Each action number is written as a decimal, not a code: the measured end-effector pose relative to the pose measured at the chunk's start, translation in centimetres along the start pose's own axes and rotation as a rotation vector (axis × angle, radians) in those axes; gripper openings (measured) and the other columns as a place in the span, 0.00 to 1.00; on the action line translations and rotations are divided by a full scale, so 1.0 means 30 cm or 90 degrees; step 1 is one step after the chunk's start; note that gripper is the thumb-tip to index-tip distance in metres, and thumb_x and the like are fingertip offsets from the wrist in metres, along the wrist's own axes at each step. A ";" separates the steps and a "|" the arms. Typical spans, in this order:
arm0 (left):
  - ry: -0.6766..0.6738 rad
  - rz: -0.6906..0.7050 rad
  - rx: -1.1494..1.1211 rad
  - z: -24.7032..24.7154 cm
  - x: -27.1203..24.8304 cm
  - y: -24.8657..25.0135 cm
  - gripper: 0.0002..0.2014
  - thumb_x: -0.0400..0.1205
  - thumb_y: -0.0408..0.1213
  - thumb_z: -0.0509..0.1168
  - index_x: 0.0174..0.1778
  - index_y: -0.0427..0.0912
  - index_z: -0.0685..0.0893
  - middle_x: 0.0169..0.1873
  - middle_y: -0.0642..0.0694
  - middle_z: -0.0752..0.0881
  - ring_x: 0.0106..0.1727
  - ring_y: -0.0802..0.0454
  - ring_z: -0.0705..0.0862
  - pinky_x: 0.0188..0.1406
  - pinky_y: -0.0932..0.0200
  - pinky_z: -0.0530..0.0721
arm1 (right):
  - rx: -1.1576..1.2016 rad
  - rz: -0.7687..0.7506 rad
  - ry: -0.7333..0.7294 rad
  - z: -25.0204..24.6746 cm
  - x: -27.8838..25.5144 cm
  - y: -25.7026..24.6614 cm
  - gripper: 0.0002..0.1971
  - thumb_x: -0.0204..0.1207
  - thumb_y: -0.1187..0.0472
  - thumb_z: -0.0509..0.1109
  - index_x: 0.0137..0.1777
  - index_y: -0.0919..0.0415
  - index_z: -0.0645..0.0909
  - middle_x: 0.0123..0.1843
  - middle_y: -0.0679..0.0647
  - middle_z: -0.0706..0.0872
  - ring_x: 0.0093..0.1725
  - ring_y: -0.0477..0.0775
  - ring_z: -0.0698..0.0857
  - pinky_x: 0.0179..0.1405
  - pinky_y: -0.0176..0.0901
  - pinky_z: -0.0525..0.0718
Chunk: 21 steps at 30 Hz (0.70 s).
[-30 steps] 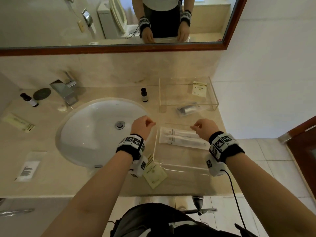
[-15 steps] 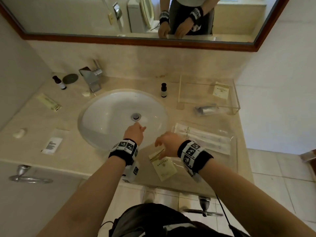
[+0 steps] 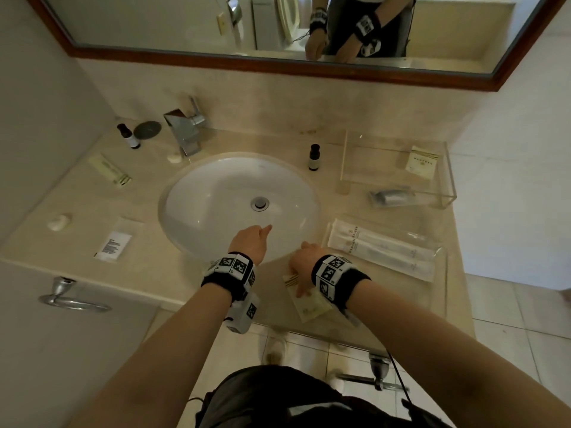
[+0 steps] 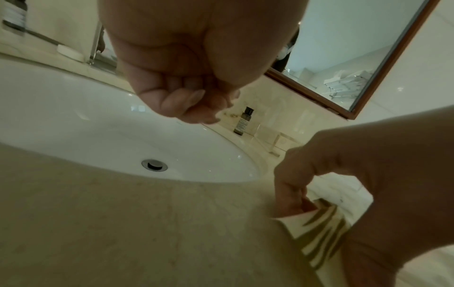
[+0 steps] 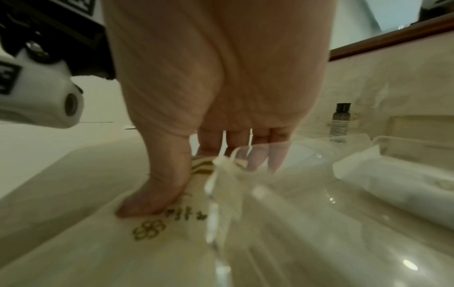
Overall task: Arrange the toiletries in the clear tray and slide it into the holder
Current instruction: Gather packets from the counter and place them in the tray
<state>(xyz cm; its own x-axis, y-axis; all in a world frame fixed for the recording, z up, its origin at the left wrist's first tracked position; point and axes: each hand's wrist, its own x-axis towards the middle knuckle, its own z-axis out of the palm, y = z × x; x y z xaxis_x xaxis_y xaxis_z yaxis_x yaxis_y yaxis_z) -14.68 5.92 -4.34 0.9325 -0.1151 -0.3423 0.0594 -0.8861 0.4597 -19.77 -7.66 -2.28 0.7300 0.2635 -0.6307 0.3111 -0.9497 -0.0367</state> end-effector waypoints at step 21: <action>-0.120 0.222 -0.057 0.052 0.072 0.252 0.09 0.83 0.35 0.59 0.48 0.40 0.85 0.42 0.45 0.86 0.47 0.44 0.86 0.53 0.51 0.83 | 0.786 0.456 0.225 0.174 -0.282 0.397 0.18 0.80 0.54 0.65 0.31 0.62 0.73 0.31 0.53 0.76 0.31 0.50 0.75 0.33 0.39 0.75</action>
<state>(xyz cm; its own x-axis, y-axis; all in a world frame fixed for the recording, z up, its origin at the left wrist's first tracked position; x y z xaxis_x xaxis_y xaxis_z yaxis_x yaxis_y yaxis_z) -12.78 -1.73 -2.88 0.8208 -0.4900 -0.2936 -0.2106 -0.7374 0.6418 -25.41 -22.08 -1.42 0.6643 -0.4612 -0.5881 -0.7470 -0.3834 -0.5431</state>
